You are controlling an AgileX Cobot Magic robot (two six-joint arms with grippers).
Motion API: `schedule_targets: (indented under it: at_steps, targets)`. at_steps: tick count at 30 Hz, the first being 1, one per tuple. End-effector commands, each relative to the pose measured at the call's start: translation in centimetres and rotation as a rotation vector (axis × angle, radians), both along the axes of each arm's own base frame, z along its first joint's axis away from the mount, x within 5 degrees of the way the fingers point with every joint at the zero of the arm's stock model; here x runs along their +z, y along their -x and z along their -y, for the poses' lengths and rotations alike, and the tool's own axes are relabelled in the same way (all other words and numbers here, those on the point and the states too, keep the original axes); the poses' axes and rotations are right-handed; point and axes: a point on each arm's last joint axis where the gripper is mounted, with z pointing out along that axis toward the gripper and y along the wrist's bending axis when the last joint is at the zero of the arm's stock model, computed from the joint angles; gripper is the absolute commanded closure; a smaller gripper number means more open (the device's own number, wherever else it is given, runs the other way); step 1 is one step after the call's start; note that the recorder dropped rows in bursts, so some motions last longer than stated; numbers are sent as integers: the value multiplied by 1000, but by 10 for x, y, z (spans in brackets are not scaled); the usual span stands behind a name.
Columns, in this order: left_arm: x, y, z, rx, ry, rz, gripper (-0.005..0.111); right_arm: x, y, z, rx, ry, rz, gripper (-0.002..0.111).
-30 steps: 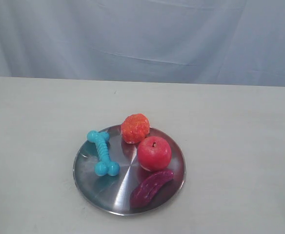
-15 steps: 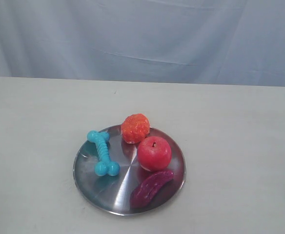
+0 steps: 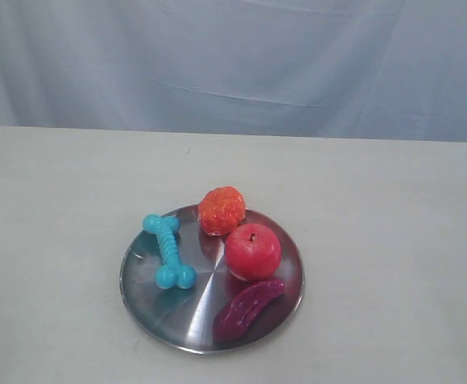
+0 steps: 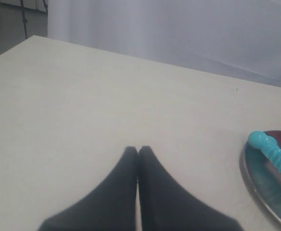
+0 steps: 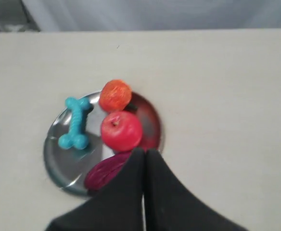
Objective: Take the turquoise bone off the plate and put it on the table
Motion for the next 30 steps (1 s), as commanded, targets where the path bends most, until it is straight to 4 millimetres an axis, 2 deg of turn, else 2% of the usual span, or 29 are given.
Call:
schedule_targets:
  at_steps: [1, 8, 11, 16, 19, 21, 25, 30]
  targets:
    - [0, 0, 0, 6, -5, 4, 107, 4, -39, -10, 172, -96, -146, 109]
    - [0, 0, 0, 6, -5, 4, 107, -7, -100, -23, 293, -118, -277, 109]
    - [0, 0, 0, 6, -5, 4, 107, -2, -123, -41, 361, -116, -282, 109]
    - [0, 0, 0, 6, -5, 4, 107, 11, -168, -84, 464, -131, -272, 109]
    - [0, 0, 0, 6, -5, 4, 107, 9, -197, -107, 489, -113, -295, 109]
    - [0, 0, 0, 6, -5, 4, 107, 0, -218, -122, 492, -74, -336, 109]
    - [0, 0, 0, 6, -5, 4, 107, -32, -251, -146, 462, 32, -421, 109]
    - [0, 0, 0, 6, -5, 4, 107, -89, -281, -160, 442, 92, -516, 109]
